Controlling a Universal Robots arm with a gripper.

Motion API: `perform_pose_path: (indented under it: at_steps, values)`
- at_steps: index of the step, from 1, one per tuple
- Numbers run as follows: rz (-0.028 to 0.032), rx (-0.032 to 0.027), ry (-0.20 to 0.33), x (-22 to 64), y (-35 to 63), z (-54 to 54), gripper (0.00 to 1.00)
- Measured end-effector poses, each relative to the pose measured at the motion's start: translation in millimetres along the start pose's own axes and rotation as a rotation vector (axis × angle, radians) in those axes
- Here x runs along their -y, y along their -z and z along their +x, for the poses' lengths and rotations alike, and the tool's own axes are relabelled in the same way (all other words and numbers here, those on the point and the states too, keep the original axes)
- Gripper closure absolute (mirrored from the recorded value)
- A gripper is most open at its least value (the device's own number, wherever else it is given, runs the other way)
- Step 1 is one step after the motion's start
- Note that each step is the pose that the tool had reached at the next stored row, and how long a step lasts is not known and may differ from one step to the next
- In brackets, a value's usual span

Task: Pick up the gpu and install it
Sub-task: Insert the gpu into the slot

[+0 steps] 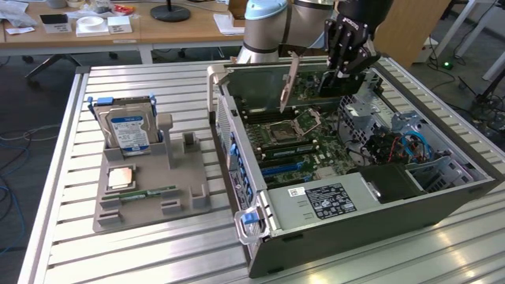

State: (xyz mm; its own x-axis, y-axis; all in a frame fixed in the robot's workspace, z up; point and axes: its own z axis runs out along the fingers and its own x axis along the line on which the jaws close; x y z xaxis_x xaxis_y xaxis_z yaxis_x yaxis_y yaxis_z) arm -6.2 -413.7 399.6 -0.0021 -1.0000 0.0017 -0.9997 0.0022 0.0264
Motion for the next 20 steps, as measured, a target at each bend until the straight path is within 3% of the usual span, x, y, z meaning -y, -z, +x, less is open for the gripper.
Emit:
perform_pose_path:
  at_steps: [4, 15, 20]
  values:
    - [0.0001, 0.0003, 0.000, 0.0, -0.7, 0.0, 0.73]
    - [0.0048, 0.0003, 0.000, -2.1, -19.5, 0.0, 0.73]
    - [0.0052, 0.0004, 0.000, -2.8, -21.4, 0.0, 0.73]
